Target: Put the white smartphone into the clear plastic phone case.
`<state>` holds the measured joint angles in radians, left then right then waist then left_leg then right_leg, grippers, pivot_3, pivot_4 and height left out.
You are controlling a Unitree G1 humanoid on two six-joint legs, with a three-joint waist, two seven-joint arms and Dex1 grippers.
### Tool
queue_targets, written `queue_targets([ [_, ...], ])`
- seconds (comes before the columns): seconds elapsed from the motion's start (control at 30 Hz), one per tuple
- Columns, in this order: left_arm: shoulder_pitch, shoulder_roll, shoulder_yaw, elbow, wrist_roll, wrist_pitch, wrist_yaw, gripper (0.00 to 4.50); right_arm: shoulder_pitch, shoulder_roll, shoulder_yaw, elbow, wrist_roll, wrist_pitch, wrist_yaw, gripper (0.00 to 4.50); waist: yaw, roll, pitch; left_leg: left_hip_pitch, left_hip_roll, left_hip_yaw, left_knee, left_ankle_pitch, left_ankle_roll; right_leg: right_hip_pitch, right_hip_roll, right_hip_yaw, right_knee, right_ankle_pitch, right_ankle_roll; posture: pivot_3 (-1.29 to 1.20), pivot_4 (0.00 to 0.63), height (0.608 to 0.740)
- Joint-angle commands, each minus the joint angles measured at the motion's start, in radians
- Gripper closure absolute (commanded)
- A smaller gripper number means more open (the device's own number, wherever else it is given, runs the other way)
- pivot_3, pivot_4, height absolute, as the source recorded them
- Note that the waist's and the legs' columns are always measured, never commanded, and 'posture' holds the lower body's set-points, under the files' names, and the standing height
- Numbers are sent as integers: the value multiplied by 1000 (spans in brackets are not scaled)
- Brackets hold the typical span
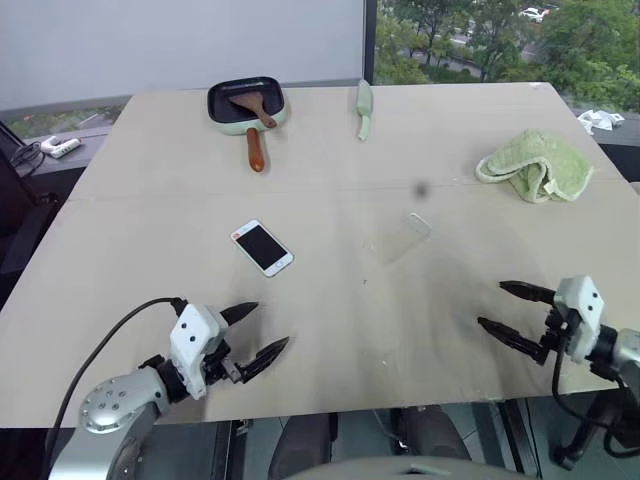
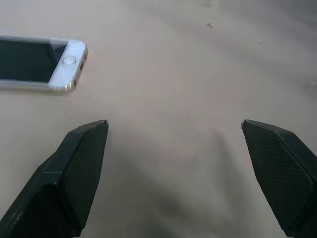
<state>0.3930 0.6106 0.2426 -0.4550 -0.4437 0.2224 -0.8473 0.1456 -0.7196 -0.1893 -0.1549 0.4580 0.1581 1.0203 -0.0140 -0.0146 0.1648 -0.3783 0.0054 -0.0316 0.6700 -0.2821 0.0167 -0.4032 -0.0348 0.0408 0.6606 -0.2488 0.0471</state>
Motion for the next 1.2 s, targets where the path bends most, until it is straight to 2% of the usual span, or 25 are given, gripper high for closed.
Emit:
queue_targets([
  [0.03, -24, 36, 41, -31, -72, 10, -49, 61, -115, 6, 71, 34, -41, 17, 4, 0, -1, 0, 0, 0, 0, 0, 0, 0, 0, 0, 0, 0, 0, 0, 0, 0, 150, 740],
  [0.23, -90, 116, 79, -9, -152, 41, -140, 61, -416, 104, 232, 203, -158, 18, -22, 0, -4, 0, 1, 0, 1, 0, 0, 0, 0, -1, 1, 0, 0, 0, 0, 0, 150, 740],
  [0.4, -83, 167, 134, -31, -198, 66, -191, 61, -650, 158, 332, 452, -255, -84, 52, 0, 0, 0, 1, -3, 0, 0, -1, 0, 0, -3, 0, -1, 0, 1, 0, 0, 150, 740],
  [0.53, -73, 166, 141, -50, -195, 69, -181, 61, -797, 183, 393, 633, -319, -117, 114, 0, -1, 0, 1, -5, 0, 0, -1, 0, 0, -5, -1, -1, -1, 1, 0, 0, 150, 740],
  [0.63, -60, 156, 138, -68, -183, 64, -167, 61, -876, 169, 471, 771, -427, -140, 149, 0, -2, 1, 1, -5, 0, -1, -1, 0, 0, -5, -1, -2, 0, 1, 0, 0, 150, 740],
  [0.77, -47, 141, 131, -99, -178, 63, -143, 61, -979, 169, 541, 912, -520, -92, 159, 0, -3, 0, 1, -3, 0, 0, -1, 0, 0, -4, -1, -1, 0, 1, 0, 0, 150, 740],
  [0.87, -42, 137, 137, -118, -185, 70, -132, 0, -1010, 176, 549, 928, -507, -39, 210, 709, 2, -1, 0, 0, 0, -2, 0, 0, 0, 0, -2, -3, 0, 0, -2, 0, 150, 740],
  [0.9, -40, 138, 139, -122, -187, 71, -130, 0, -1012, 176, 549, 921, -502, -28, 229, 1095, 2, -1, 0, 2, 0, -2, 0, 0, 0, 3, -2, -3, -1, -1, -4, 0, 150, 740],
  [1.03, -35, 138, 139, -128, -191, 71, -125, 0, -990, 165, 558, 869, -502, 16, 281, 2841, 1, -1, 0, 9, -1, -2, 0, 0, 0, 11, -4, -3, -1, -1, -4, 0, 150, 740],
  [1.13, -49, 139, 135, -121, -197, 73, -124, 0, -968, 161, 550, 829, -499, 40, 287, 4378, -1, -1, 0, 9, -1, -1, -2, 0, 0, 9, -3, -3, -1, 0, -3, 0, 150, 740],
  [1.2, -60, 140, 130, -116, -199, 75, -124, 0, -952, 153, 544, 791, -494, 63, 293, 4378, 0, -1, 0, 9, -1, -2, -3, 0, 0, 9, -3, -3, -1, 1, -1, 0, 150, 740],
])
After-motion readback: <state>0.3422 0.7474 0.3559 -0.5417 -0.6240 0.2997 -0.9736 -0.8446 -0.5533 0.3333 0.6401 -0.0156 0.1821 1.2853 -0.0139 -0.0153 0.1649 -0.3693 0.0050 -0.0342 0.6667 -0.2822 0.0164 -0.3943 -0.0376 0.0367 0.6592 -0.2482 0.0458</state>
